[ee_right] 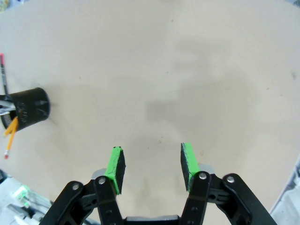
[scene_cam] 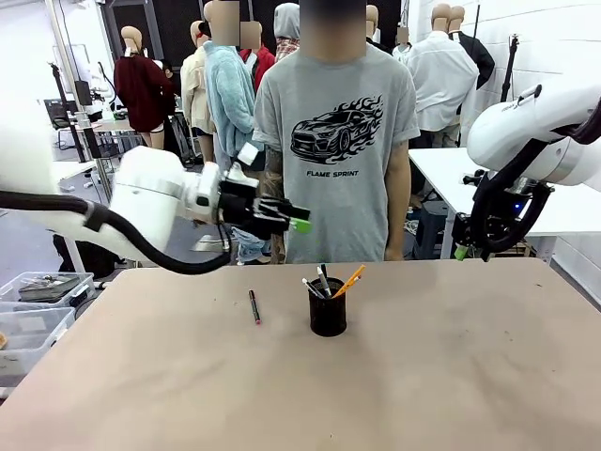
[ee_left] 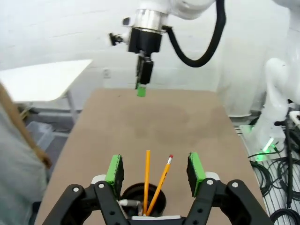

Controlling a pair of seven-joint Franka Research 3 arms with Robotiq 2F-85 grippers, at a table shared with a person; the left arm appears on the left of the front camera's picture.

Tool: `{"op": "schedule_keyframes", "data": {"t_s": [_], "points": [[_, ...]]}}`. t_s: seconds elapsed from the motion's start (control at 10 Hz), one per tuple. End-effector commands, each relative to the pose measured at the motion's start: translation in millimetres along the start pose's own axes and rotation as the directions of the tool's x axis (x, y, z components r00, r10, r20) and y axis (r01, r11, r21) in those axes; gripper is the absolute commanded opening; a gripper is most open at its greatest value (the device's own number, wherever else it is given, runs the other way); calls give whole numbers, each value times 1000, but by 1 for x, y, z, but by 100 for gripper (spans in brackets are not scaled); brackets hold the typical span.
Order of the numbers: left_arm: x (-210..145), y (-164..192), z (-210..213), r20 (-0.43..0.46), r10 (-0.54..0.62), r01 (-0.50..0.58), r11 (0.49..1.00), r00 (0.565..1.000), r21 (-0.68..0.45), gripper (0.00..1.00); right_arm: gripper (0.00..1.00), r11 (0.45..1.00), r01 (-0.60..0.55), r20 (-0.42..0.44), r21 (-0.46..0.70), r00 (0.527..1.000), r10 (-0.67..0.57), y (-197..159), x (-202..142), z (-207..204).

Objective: Place the pens into the pen holder.
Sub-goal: Pick up a writing instrument from the table and place it into the Pen holder.

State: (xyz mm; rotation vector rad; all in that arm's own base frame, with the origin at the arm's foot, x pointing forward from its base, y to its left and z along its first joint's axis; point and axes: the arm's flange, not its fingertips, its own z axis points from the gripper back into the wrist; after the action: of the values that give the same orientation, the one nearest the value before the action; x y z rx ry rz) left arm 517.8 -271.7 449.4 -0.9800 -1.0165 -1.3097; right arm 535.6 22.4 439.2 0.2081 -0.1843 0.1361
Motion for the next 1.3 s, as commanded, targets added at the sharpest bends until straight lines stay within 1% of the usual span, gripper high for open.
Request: {"op": "schedule_keyframes", "data": {"t_s": [0.0, 0.1, 0.2, 0.3, 0.4, 0.5, 0.6, 0.7, 0.8, 0.9, 1.0, 1.2], "points": [[24, -34, 24, -133, 115, -87, 976, 984, 200, 71, 61, 1000, -8, 3, 22, 1000, 8, -1, 1, -1], [38, -44, 36, -201, 217, -138, 928, 955, 346, 71, 61, 1000, -8, 3, 22, 1000, 8, -1, 1, -1], [53, -49, 47, -229, 299, -176, 881, 926, 438, 71, 61, 1000, -8, 3, 22, 1000, 8, -1, 1, -1], [64, -50, 58, -258, 399, -214, 818, 880, 534, 71, 61, 1000, -8, 3, 22, 1000, 8, -1, 1, -1], [73, -46, 71, -243, 500, -249, 726, 831, 641, 71, 61, 1000, -8, 3, 22, 1000, 8, -1, 1, -1], [81, -39, 85, -211, 560, -249, 632, 801, 734, 71, 61, 1000, -8, 3, 22, 1000, 8, -1, 1, -1], [83, -35, 90, -200, 603, -229, 558, 772, 797, 71, 61, 1000, -8, 3, 22, 1000, 8, -1, 1, -1], [81, -27, 93, -173, 660, -227, 474, 731, 851, 71, 61, 1000, -8, 3, 22, 1000, 8, -1, 1, -1], [75, -16, 97, -166, 711, -193, 396, 684, 898, 71, 61, 1000, -8, 3, 22, 1000, 8, -1, 1, -1], [64, -1, 103, -130, 763, -184, 311, 633, 932, 71, 61, 1000, -8, 3, 22, 1000, 8, -1, 1, -1], [54, 11, 106, -98, 798, -181, 252, 594, 951, 71, 61, 1000, -8, 3, 22, 1000, 8, -1, 1, -1], [38, 29, 102, -57, 837, -200, 196, 545, 960, 71, 61, 1000, -8, 3, 22, 1000, 8, -1, 1, -1]]}}
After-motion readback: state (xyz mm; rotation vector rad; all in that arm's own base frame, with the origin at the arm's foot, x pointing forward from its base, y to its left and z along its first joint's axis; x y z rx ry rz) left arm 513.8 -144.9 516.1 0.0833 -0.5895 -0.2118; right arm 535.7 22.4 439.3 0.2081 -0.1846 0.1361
